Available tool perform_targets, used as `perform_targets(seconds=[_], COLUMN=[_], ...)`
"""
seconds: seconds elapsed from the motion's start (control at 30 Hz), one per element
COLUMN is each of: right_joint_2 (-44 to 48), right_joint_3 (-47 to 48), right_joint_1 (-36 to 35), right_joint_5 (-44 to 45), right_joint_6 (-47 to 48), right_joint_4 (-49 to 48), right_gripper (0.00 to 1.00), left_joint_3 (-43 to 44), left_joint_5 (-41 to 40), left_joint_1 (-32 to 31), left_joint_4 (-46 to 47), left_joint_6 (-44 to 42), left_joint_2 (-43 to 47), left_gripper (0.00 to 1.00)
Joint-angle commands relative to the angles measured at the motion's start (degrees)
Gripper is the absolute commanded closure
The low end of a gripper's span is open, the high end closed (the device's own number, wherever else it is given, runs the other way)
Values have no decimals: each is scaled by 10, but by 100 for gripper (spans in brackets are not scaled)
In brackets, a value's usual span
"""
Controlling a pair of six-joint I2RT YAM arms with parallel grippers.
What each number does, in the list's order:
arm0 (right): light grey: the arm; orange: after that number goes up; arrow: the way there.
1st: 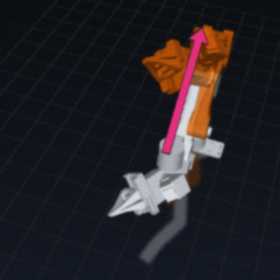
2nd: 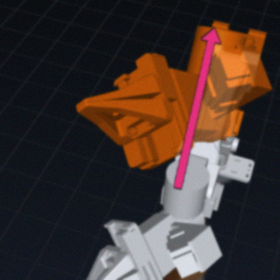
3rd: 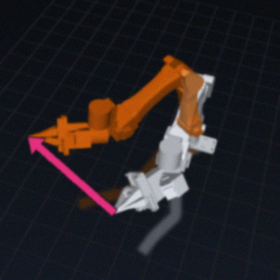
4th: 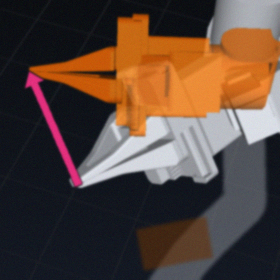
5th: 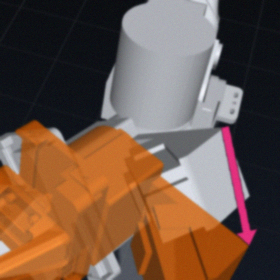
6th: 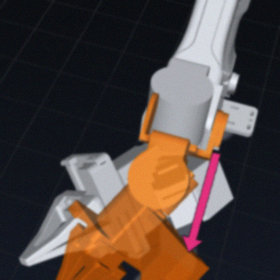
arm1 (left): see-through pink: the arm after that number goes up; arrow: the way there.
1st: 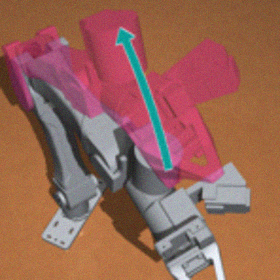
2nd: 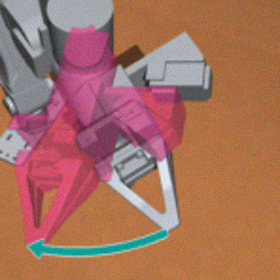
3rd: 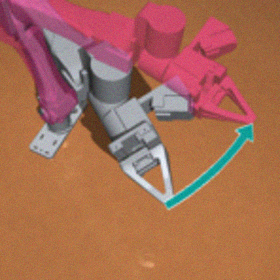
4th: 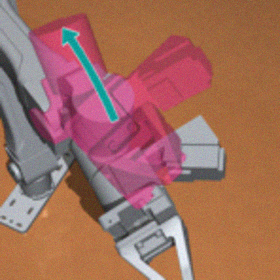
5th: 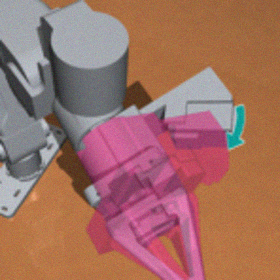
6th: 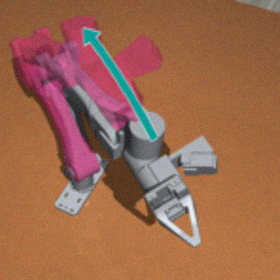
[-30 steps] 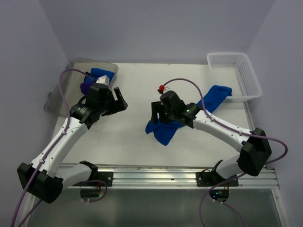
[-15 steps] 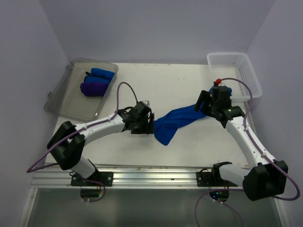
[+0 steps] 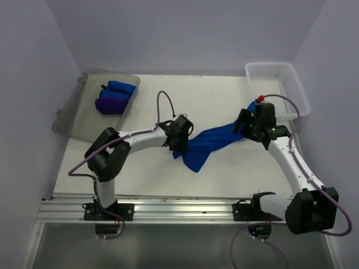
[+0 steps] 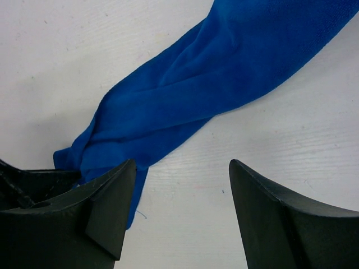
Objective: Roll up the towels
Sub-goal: Flatten the towel
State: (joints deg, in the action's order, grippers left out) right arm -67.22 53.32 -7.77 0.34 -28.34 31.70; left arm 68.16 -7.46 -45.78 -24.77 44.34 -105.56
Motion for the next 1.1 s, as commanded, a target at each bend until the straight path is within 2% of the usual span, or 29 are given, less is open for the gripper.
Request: perform_targets(seconds=[0.0,0.07,0.13,0.2,0.27,0.33,0.43,0.53,0.67,0.73,0.77,0.8,0.87,0.9,0.93,0.97,1.0,1.03,1.07], right_joint_2=[10,7,-1,-8,-21,-30,-55,-105,-170,-195,-203,-208,-206,-201,-192,-189,-188,-186,-188], right_joint_3=[1,2,5,9,20,33,38,48,71,79,86,99,107,114,120,126,147,160,176], right_joint_1=[7,11,22,42,54,60,64,65,65,66,66,65,66,65,66,66,66,66,67], right_joint_5=[-17,-13,-10,-9,-5,43,62,48,15,7,6,6,5,6,8,10,9,8,5], right_joint_6=[15,19,20,16,5,-2,-9,-23,-51,-73,-77,-85,-90,-92,-93,-90,-85,-81,-81], right_joint_4=[-1,3,3,2,1,2,-23,-59,-107,-134,-135,-134,-139,-145,-147,-148,-148,-146,-142], right_gripper=[28,28,28,28,25,23,21,13,11,14,17,29,45,61,73,73,83,88,100], left_joint_3=[44,56,65,63,38,19,-1,14,31,37,40,43,57,62,71,76,81,93,103], left_joint_5=[-30,-32,-34,-58,-66,-53,-23,-22,-10,-14,-21,-26,-38,-40,-41,-41,-40,-38,-36], left_joint_1=[3,4,13,22,38,62,95,98,98,98,98,99,99,104,111,111,119,125,134], left_joint_4=[6,-4,-25,-33,-32,-26,-26,-50,-73,-82,-87,-91,-110,-121,-126,-129,-133,-135,-137], left_joint_6=[-15,-19,-20,-22,-24,-26,-34,-41,-44,-45,-48,-49,-54,-57,-61,-65,-68,-71,-79], left_joint_2=[-31,-31,-16,10,71,131,188,213,231,248,253,257,269,277,280,284,289,291,292], left_gripper=[58,76,100,100,100,100,100,100,100,100,100,100,100,100,100,100,100,100,100])
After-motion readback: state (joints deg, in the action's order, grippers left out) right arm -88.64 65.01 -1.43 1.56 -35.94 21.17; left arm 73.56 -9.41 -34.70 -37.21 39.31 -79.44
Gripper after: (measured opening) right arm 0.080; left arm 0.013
